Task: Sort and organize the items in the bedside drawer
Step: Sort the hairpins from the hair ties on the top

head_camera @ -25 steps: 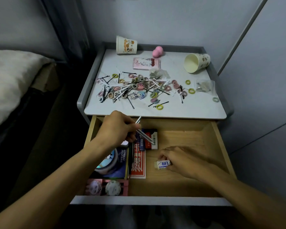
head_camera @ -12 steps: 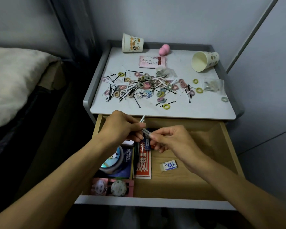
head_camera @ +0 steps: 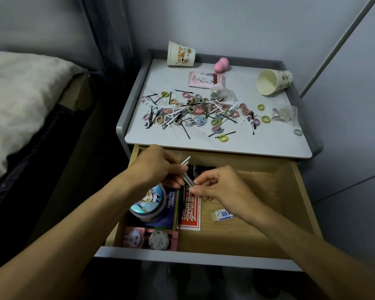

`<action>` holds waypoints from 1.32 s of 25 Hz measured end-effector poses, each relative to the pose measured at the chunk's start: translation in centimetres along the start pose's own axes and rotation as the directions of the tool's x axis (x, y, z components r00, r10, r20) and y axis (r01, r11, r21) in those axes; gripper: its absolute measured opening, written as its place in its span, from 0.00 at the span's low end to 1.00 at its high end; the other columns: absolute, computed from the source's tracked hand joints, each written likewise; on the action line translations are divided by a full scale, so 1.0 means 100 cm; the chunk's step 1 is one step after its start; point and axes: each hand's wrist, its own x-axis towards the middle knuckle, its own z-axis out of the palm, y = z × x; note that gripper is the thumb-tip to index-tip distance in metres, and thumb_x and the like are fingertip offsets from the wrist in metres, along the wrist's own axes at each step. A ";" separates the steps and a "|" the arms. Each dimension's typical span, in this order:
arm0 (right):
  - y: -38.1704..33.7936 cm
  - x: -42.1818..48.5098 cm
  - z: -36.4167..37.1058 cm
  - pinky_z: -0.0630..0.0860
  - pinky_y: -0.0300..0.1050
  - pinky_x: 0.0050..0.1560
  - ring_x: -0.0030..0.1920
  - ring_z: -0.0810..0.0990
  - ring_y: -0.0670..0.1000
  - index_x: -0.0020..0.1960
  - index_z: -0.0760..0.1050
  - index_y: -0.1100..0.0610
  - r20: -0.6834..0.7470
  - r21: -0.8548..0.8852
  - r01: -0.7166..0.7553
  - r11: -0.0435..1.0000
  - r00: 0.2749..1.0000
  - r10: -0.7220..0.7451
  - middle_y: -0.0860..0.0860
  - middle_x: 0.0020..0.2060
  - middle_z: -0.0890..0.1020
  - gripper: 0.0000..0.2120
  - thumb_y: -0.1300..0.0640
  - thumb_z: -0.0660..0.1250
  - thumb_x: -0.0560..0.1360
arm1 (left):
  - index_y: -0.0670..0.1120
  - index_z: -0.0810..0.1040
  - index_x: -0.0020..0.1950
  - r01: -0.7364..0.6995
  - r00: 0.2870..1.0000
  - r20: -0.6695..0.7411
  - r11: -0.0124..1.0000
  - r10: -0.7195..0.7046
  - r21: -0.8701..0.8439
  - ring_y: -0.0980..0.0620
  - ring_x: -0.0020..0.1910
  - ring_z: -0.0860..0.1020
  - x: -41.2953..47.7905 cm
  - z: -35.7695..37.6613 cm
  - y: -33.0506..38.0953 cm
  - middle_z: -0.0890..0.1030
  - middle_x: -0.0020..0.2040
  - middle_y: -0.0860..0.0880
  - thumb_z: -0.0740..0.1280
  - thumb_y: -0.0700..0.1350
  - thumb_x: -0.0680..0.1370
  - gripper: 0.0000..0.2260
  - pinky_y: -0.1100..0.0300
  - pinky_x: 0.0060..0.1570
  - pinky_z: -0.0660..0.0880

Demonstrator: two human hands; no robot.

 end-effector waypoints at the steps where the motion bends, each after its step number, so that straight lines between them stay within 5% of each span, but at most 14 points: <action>1: -0.001 0.000 0.001 0.72 0.36 0.34 0.31 0.77 0.42 0.44 0.84 0.59 0.010 0.022 -0.006 1.000 1.000 0.006 0.52 0.34 0.84 0.05 0.57 0.76 0.71 | 0.34 0.82 0.43 -0.009 1.000 0.004 1.000 0.009 0.001 0.48 0.29 0.79 -0.001 -0.002 0.000 0.82 0.32 0.40 0.70 0.36 0.76 0.05 0.64 0.31 0.78; 8: 0.007 -0.003 -0.005 0.73 0.35 0.33 0.32 0.77 0.44 0.44 0.84 0.60 0.004 0.018 -0.106 0.994 0.994 0.106 0.53 0.33 0.83 0.04 0.59 0.74 0.72 | 0.35 0.82 0.47 -0.047 0.999 0.008 0.999 0.047 -0.011 0.50 0.32 0.81 -0.007 -0.007 -0.002 0.83 0.38 0.37 0.68 0.37 0.78 0.06 0.62 0.35 0.80; 10: 0.023 -0.005 -0.014 0.74 0.35 0.33 0.32 0.77 0.45 0.45 0.83 0.61 -0.081 -0.030 -0.183 0.983 0.980 0.181 0.55 0.34 0.83 0.05 0.60 0.73 0.73 | 0.42 0.83 0.47 -0.054 0.984 -0.158 0.982 0.083 0.180 0.51 0.35 0.81 -0.006 -0.018 -0.007 0.84 0.39 0.43 0.68 0.44 0.79 0.07 0.60 0.35 0.78; 13: 0.050 -0.002 -0.021 0.74 0.35 0.29 0.32 0.76 0.47 0.46 0.81 0.64 -0.232 0.038 -0.373 0.927 0.899 0.371 0.56 0.35 0.81 0.04 0.62 0.72 0.74 | 0.48 0.79 0.53 0.074 0.926 -0.309 0.694 0.219 0.716 0.45 0.45 0.79 -0.003 -0.029 -0.024 0.81 0.46 0.47 0.64 0.52 0.78 0.11 0.53 0.44 0.76; 15: 0.060 0.006 -0.019 0.73 0.35 0.26 0.31 0.77 0.48 0.47 0.79 0.64 -0.300 0.123 -0.449 0.885 0.833 0.464 0.55 0.35 0.81 0.04 0.64 0.72 0.74 | 0.47 0.75 0.59 0.159 0.953 -0.279 0.586 0.120 0.795 0.39 0.53 0.77 0.002 -0.025 -0.035 0.78 0.55 0.42 0.62 0.54 0.77 0.15 0.48 0.52 0.75; 18: 0.070 0.023 -0.016 0.73 0.37 0.27 0.33 0.79 0.49 0.50 0.78 0.64 -0.376 0.175 -0.487 0.856 0.770 0.515 0.57 0.38 0.82 0.08 0.63 0.73 0.73 | 0.46 0.72 0.62 0.192 0.973 -0.231 0.625 -0.018 0.756 0.38 0.57 0.76 0.009 -0.020 -0.039 0.75 0.61 0.39 0.62 0.54 0.77 0.17 0.50 0.53 0.74; 23: 0.084 0.048 -0.013 0.75 0.39 0.31 0.39 0.81 0.53 0.49 0.79 0.61 -0.475 0.101 -0.471 0.876 0.751 0.458 0.59 0.46 0.83 0.06 0.64 0.73 0.73 | 0.47 0.71 0.64 0.176 0.974 -0.226 0.588 0.012 0.790 0.38 0.58 0.75 0.012 -0.019 -0.040 0.75 0.61 0.40 0.60 0.53 0.79 0.16 0.51 0.49 0.70; 29: 0.094 0.058 -0.011 0.81 0.47 0.38 0.34 0.82 0.52 0.40 0.82 0.58 -0.568 -0.173 -0.409 0.896 0.785 0.248 0.55 0.36 0.84 0.05 0.58 0.72 0.75 | 0.48 0.72 0.62 0.166 0.968 -0.242 0.573 0.058 0.803 0.40 0.58 0.76 0.009 -0.017 -0.032 0.77 0.60 0.42 0.61 0.53 0.79 0.15 0.54 0.46 0.68; 33: 0.099 0.064 -0.012 0.83 0.51 0.40 0.37 0.83 0.55 0.43 0.84 0.57 -0.621 -0.216 -0.325 0.921 0.774 0.127 0.57 0.38 0.85 0.05 0.62 0.70 0.76 | 0.48 0.73 0.61 0.167 0.970 -0.236 0.567 0.051 0.806 0.41 0.56 0.76 0.010 -0.017 -0.032 0.77 0.59 0.43 0.60 0.53 0.79 0.14 0.54 0.46 0.68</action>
